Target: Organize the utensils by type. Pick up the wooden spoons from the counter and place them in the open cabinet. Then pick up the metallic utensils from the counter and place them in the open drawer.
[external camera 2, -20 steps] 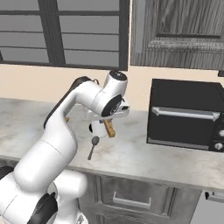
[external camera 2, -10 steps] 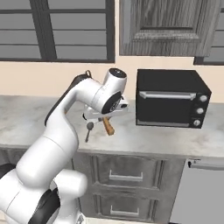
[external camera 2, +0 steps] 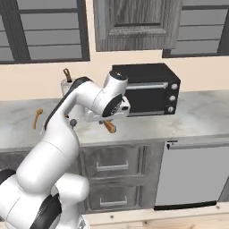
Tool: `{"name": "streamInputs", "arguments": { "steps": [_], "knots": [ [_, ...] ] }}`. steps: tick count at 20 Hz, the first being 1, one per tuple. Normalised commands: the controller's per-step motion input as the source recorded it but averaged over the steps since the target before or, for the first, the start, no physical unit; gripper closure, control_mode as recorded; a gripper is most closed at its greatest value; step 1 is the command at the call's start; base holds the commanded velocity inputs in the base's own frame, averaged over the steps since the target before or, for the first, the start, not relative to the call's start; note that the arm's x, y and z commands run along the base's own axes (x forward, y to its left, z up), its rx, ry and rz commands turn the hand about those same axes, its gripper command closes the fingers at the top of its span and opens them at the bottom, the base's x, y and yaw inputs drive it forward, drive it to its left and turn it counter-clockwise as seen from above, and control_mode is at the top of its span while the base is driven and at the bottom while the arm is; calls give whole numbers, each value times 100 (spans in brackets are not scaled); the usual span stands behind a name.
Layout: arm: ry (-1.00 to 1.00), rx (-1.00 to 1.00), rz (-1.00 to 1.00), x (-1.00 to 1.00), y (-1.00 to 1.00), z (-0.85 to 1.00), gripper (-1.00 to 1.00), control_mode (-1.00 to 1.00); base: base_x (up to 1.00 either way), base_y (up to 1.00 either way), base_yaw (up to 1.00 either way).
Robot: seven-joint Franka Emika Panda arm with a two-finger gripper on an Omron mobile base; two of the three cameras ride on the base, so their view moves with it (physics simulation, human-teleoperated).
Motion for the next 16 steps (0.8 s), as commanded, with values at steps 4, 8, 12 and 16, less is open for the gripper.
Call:
{"name": "streamInputs", "arguments": {
  "steps": [4, 8, 12, 16],
  "knots": [
    [0, 0, 0, 0, 0, 0, 100, 100, -2, -10, -54],
    [0, 0, 0, 0, 0, 0, 100, 100, 0, -16, -58],
    [0, 0, 0, 0, 0, 0, 100, 100, 8, -11, -63],
    [0, 0, 0, 0, 0, 0, 100, 100, 19, -9, -76]
  ]
}}
